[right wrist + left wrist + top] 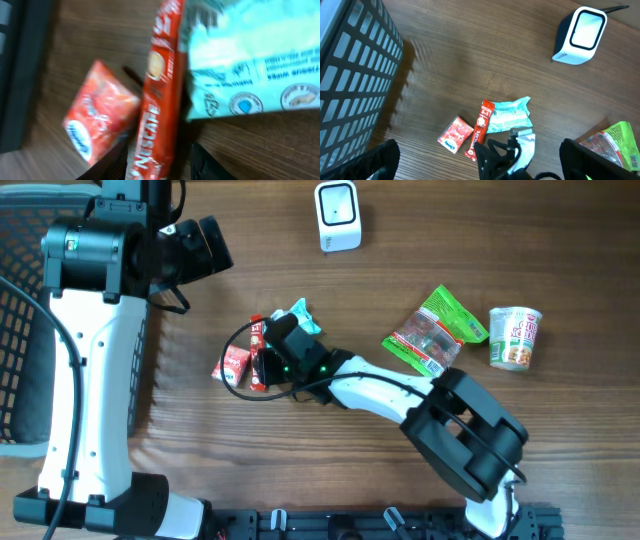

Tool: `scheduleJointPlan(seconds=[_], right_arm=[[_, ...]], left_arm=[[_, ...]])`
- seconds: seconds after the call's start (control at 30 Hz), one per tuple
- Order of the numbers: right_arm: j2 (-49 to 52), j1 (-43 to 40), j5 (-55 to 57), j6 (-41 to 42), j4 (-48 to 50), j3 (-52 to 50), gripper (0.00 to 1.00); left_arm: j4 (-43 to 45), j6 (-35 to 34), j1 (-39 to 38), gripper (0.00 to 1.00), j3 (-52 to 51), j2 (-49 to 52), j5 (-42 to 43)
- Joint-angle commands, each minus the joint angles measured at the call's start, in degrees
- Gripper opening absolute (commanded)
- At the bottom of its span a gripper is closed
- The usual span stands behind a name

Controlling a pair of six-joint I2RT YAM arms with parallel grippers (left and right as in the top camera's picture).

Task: Scan the item barcode
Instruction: 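Reach the right gripper toward the red Nescafe stick and biscuit pack, then grasp the red Nescafe stick with the right gripper and lift it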

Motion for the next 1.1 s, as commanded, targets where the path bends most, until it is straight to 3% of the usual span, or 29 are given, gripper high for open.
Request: scheduleJointPlan(seconds=[0.0, 0.63, 0.77, 1.07], right_arm=[[1.14, -0.07, 1.77, 1.22, 0.87, -0.2, 0.41], [3.52, 0.83, 1.7, 3.08, 1.53, -0.22, 0.41], [4.83, 0.83, -2.03, 3.1, 3.93, -0.22, 0.33], [4.83, 0.83, -4.33, 3.1, 4.7, -0.2, 0.31]], left_arm=[[-0.02, 1.14, 0.26, 1.0, 0.15, -0.02, 0.26], [-0.02, 1.14, 0.26, 1.0, 0.15, -0.02, 0.26], [-0.02, 1.14, 0.26, 1.0, 0.15, -0.02, 0.26], [-0.02, 1.14, 0.26, 1.0, 0.15, -0.02, 0.26]])
